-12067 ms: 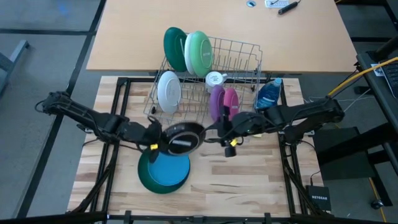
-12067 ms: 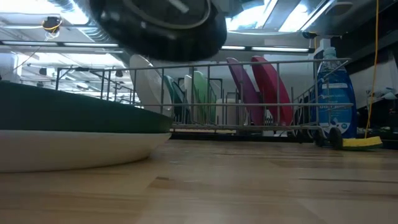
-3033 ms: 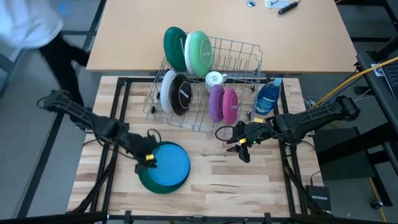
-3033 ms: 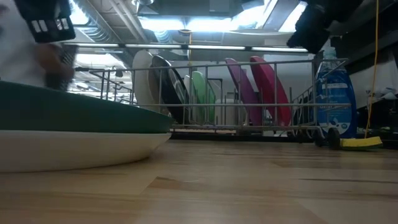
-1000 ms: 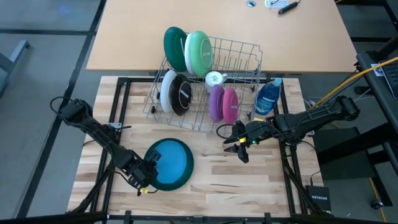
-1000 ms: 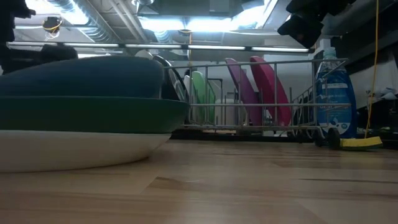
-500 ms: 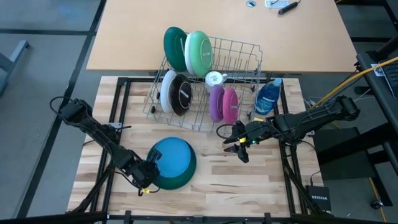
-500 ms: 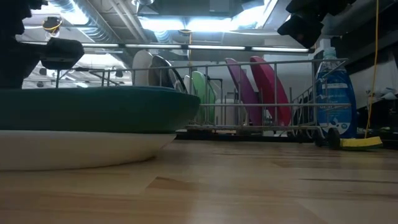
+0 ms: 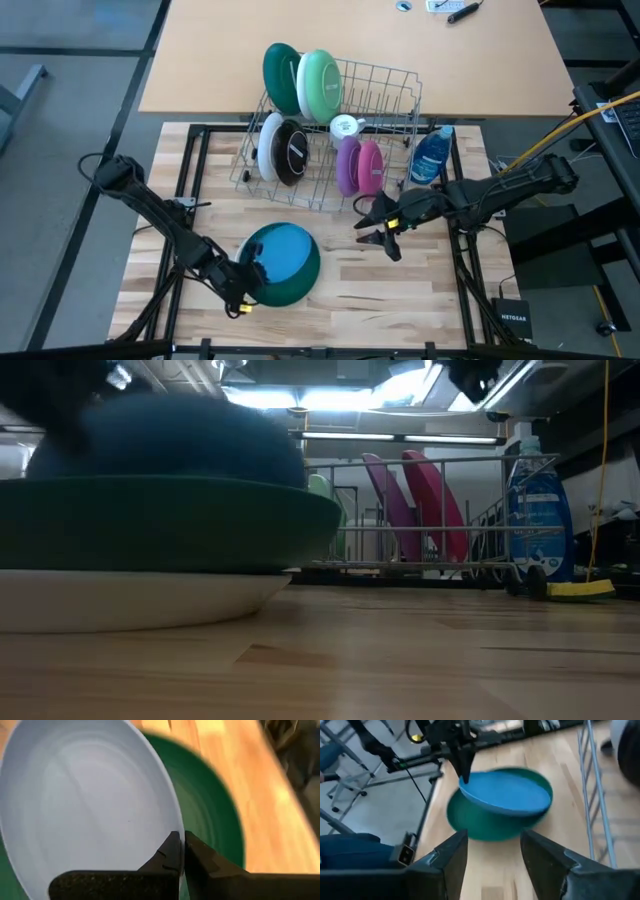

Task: Sort dishes
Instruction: Put the light blue plate in the dish rack

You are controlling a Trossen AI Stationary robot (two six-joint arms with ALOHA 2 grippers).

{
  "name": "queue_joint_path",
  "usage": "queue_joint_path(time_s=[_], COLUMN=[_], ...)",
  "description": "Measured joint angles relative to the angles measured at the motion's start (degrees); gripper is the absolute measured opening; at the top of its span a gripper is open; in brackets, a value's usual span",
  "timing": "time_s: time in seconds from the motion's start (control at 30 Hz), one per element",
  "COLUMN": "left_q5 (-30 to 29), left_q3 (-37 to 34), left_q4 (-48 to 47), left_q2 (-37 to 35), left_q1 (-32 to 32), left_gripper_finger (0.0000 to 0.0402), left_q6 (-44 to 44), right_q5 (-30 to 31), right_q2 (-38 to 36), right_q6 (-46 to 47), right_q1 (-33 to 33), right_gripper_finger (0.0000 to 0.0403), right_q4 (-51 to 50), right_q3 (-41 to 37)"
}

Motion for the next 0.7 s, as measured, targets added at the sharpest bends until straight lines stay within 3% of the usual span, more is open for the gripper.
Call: queue_joint_path(time_s=[0.2,0.5,0.7], left_q5=[-3.5,-8.2,-8.2], left_q3=[1.7,1.7,1.7], left_q4=[8.3,27.8,36.7], left_q2=[-3.8,-9.6,-12.3], left_q1=[1.6,6.8,13.4], left_gripper_finger=[0.0,0.0,0.0], left_q6=[-2.6,-2.0,-2.6], right_q5=[0.4,8.7,13.5], right_q2=[0.0,0.0,-0.5], right_q6=[-7.1,-12.6,-17.4], right_q1=[0.0,0.0,0.0], right_gripper_finger=[0.0186,0.0186,0.0186], right_q4=[-4.3,-21.5,-25.4], right_q3=[6.1,15.3,17.7])
